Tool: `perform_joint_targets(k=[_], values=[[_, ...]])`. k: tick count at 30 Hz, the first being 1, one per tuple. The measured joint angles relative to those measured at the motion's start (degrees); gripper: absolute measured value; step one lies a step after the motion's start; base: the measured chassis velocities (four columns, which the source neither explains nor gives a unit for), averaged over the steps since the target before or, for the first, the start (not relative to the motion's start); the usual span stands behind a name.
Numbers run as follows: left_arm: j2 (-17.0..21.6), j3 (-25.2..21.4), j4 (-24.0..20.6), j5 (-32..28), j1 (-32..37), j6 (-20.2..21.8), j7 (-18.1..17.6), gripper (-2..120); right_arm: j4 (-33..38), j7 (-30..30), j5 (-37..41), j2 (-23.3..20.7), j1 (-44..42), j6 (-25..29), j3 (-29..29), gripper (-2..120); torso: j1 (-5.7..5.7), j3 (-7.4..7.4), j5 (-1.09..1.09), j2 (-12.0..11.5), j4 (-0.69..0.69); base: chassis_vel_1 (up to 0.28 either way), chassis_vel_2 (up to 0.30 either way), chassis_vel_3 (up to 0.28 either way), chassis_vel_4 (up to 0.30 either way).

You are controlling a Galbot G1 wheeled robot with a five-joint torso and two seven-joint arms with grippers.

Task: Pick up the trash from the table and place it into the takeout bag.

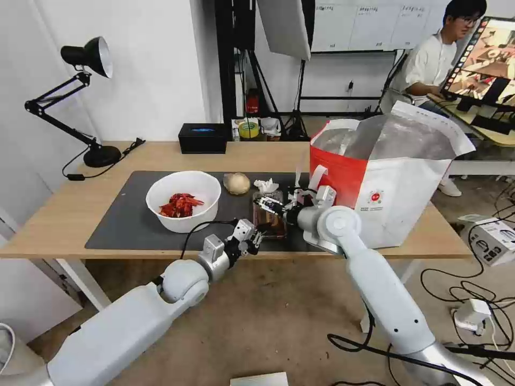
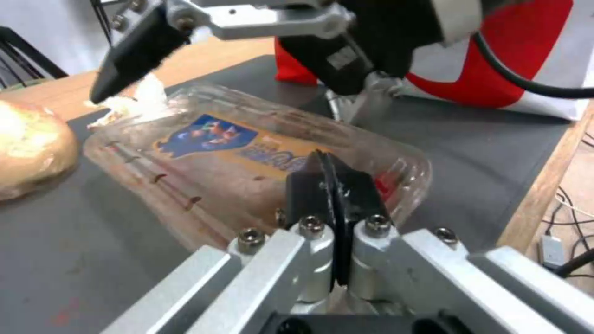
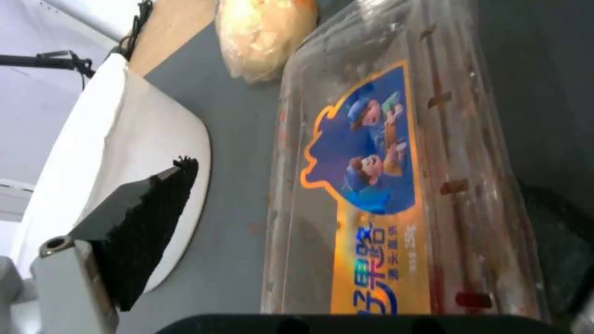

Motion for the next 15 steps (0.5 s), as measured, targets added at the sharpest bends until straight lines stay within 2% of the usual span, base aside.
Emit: perform_joint_targets(k=[3, 4, 5, 8, 9, 12, 13, 15], values=[[0.1, 0.0, 0.0, 0.1, 0.1, -0.1, 0.1, 0, -0.5, 0.0, 0.0, 0.1, 0.4, -0.4, -0.1, 99, 0.0, 0.0, 0.0, 0.0, 0.0, 0.0, 0.0, 0.0, 0.0], [0.2, 0.0, -0.1, 0.2, 0.2, -0.3, 0.1, 0, -0.8, 0.0, 0.1, 0.1, 0.6, -0.6, -0.2, 94, 0.0, 0.0, 0.0, 0.0, 0.0, 0.0, 0.0, 0.0, 0.0], [0.2, 0.0, -0.1, 0.2, 0.2, -0.3, 0.1, 0, -0.8, 0.0, 0.1, 0.1, 0.6, -0.6, -0.2, 94, 0.0, 0.0, 0.0, 0.0, 0.0, 0.0, 0.0, 0.0, 0.0], [0.4, -0.3, -0.3, 0.3, 0.6, -0.5, 0.2, 0, -1.1, 0.6, 0.0, 0.1, 0.8, -1.1, -0.5, 80, 0.0, 0.0, 0.0, 0.0, 0.0, 0.0, 0.0, 0.0, 0.0], [0.4, -0.3, -0.3, 0.3, 0.6, -0.5, 0.2, 0, -1.1, 0.6, 0.0, 0.1, 0.8, -1.1, -0.5, 80, 0.0, 0.0, 0.0, 0.0, 0.0, 0.0, 0.0, 0.0, 0.0], [0.4, -0.8, -0.6, 0.3, 0.8, -0.7, 0.3, 0, -1.1, 1.6, 0.0, 0.0, 0.5, -1.4, -0.6, 64, 0.0, 0.0, 0.0, 0.0, 0.0, 0.0, 0.0, 0.0, 0.0], [0.4, -0.8, -0.6, 0.3, 0.8, -0.7, 0.3, 0, -1.1, 1.6, 0.0, 0.0, 0.5, -1.4, -0.6, 64, 0.0, 0.0, 0.0, 0.0, 0.0, 0.0, 0.0, 0.0, 0.0], [0.4, -1.0, -0.8, 0.3, 0.8, -0.7, 0.3, 0, -1.1, 1.9, 0.0, -0.1, 0.3, -1.4, -0.5, 56, 0.0, 0.0, 0.0, 0.0, 0.0, 0.0, 0.0, 0.0, 0.0]])
